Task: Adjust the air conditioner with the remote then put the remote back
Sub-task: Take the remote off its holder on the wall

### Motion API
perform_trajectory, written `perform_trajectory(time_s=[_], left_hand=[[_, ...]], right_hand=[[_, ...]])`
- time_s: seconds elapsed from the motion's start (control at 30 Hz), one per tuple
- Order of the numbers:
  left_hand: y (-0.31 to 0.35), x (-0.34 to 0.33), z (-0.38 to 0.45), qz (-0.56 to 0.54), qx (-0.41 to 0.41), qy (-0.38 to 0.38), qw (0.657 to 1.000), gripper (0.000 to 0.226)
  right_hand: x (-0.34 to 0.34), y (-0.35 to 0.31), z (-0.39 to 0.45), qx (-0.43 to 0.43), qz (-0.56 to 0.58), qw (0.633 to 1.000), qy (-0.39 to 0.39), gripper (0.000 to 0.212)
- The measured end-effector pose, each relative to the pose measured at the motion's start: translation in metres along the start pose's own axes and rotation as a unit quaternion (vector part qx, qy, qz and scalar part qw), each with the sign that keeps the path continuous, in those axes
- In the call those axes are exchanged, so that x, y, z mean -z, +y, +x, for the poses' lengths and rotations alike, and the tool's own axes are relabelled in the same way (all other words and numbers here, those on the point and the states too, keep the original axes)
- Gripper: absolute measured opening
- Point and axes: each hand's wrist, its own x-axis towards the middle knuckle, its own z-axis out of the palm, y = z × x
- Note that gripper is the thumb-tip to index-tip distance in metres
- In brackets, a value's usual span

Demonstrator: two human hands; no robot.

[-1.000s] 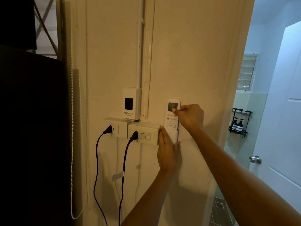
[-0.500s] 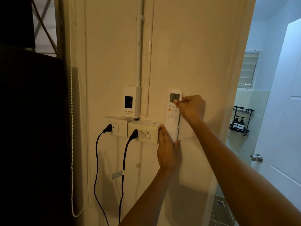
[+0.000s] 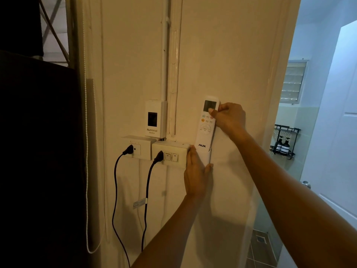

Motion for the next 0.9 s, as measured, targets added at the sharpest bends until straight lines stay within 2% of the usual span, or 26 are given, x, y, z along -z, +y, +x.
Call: perform_trajectory(time_s=[0.23, 0.47, 0.9], left_hand=[[0.003, 0.015, 0.004, 0.007, -0.030, -0.019, 0.999, 0.069], [0.007, 0.044, 0.016, -0.100, -0.009, -0.119, 0.988, 0.033], [0.022, 0.083, 0.018, -0.191, 0.027, -0.156, 0.969, 0.032]], right_hand=[[0.014, -0.003, 0.003, 0.005, 0.034, 0.999, 0.000, 0.019], [0.020, 0.011, -0.002, -0.017, 0.061, 0.997, -0.046, 0.023], [0.004, 0.020, -0.038, -0.069, 0.143, 0.977, -0.145, 0.018]])
